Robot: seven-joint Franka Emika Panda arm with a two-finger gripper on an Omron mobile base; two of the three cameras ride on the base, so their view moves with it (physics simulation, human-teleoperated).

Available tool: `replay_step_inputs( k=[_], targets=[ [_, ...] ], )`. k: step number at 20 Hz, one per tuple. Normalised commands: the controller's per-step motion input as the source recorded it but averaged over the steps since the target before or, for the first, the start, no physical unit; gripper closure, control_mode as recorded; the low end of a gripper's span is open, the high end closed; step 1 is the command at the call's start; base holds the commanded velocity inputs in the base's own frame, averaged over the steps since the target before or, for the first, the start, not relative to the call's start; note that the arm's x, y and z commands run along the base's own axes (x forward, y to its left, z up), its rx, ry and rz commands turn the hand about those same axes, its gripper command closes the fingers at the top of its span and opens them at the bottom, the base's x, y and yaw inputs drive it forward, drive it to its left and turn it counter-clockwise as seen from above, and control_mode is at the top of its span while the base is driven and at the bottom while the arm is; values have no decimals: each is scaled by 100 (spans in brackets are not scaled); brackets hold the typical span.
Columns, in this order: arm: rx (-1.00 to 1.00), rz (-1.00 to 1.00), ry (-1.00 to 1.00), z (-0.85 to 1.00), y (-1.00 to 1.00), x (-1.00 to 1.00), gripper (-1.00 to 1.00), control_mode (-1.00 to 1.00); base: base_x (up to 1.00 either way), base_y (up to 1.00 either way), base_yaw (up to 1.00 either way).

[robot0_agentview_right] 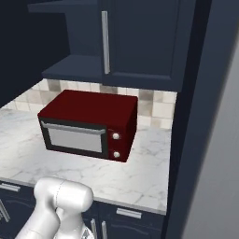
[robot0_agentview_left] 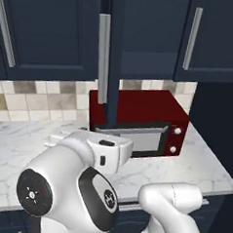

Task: Open the cabinet and move the ladle to the pot. Then close the cabinet.

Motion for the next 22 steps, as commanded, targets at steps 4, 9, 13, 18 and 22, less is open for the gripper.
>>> replay_step_inputs(
  k=[4,9,13,18,22],
  targets=[
    [-6,-21,-7,25,38,80,-100,-100,0,0,0],
    [-6,-23,-7,23,37,70,-100,-100,0,0,0],
    [-2,-25,-6,56,-13,31,-100,-100,0,0,0],
    [0,-24,-2,54,-57,27,-100,-100,0,0,0],
    [0,-19,-2,44,-69,37,-100,-100,0,0,0]
  ],
)
